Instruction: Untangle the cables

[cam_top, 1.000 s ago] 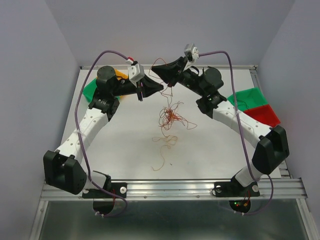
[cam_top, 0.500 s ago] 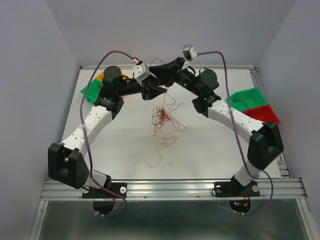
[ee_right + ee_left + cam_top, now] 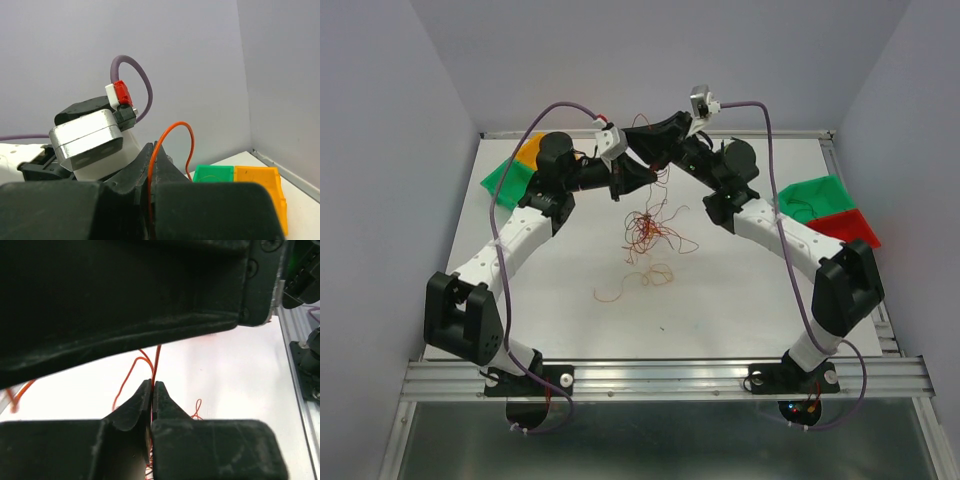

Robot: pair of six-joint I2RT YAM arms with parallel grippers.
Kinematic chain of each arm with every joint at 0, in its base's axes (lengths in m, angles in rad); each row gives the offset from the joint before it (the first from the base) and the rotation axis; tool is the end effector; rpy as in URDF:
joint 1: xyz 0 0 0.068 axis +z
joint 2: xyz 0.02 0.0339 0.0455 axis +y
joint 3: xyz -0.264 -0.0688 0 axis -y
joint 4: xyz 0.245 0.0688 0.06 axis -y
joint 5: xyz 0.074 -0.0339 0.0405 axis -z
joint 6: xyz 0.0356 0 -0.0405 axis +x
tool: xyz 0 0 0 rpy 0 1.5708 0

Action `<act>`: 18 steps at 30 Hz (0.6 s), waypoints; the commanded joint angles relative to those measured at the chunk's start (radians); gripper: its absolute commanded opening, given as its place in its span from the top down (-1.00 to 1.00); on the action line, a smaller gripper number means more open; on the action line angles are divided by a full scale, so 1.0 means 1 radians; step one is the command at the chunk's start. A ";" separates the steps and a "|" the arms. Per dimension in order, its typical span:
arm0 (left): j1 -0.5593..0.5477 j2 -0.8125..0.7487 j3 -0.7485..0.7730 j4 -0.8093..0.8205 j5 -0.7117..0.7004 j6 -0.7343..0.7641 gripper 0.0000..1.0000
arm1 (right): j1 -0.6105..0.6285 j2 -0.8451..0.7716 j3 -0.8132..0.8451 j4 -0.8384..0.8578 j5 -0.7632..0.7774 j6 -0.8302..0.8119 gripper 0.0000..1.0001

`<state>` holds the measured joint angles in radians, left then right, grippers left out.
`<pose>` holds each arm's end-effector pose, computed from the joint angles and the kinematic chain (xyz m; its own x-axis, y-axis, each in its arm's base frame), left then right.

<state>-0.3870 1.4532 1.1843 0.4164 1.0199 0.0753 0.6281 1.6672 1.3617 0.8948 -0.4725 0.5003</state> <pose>0.2967 -0.1537 0.3820 0.2093 -0.0428 -0.9769 0.9650 0.1704 0.1993 0.3020 0.2393 0.4186 -0.0032 0.5255 -0.8508 -0.9434 0.2805 0.1768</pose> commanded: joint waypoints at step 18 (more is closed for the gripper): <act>0.039 -0.102 0.127 -0.134 -0.112 -0.008 1.00 | -0.044 -0.363 -0.570 0.043 0.184 -0.193 -0.44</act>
<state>-0.3489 1.4399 1.2476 0.2897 0.9298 0.0624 0.6003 1.3273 0.8627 0.9501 -0.3233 0.3733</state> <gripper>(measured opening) 0.036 0.731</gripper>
